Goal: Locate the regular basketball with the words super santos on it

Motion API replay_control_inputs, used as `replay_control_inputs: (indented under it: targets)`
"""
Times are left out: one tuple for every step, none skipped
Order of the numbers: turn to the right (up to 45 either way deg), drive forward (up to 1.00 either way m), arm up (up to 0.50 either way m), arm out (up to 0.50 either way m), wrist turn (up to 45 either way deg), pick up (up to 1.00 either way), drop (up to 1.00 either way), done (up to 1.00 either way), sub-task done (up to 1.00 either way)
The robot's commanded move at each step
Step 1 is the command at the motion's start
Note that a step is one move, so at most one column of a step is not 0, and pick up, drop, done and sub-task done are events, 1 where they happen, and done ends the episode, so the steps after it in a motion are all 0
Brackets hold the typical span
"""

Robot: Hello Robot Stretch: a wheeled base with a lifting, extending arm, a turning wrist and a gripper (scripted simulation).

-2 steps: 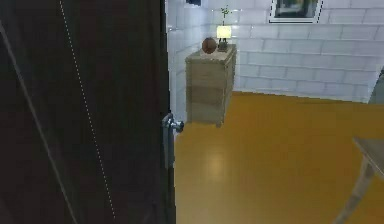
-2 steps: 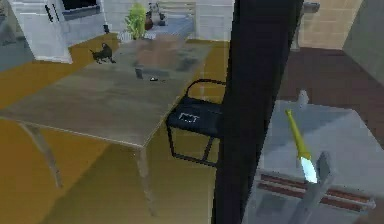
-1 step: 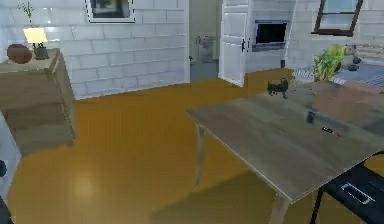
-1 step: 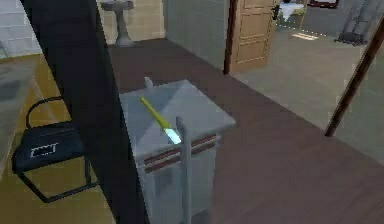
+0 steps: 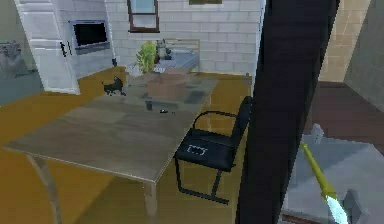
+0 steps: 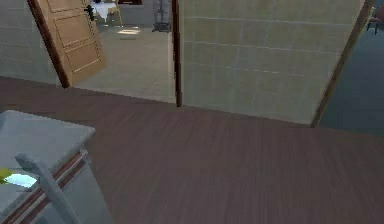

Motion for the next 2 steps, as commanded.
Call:
replay_control_inputs:
  targets:
    - [21.0, 0.0, 0.0, 0.0, 0.0, 0.0, 0.0, 0.0, 0.0]
    - [3.0, 0.0, 0.0, 0.0, 0.0, 0.0, 0.0, 0.0, 0.0]
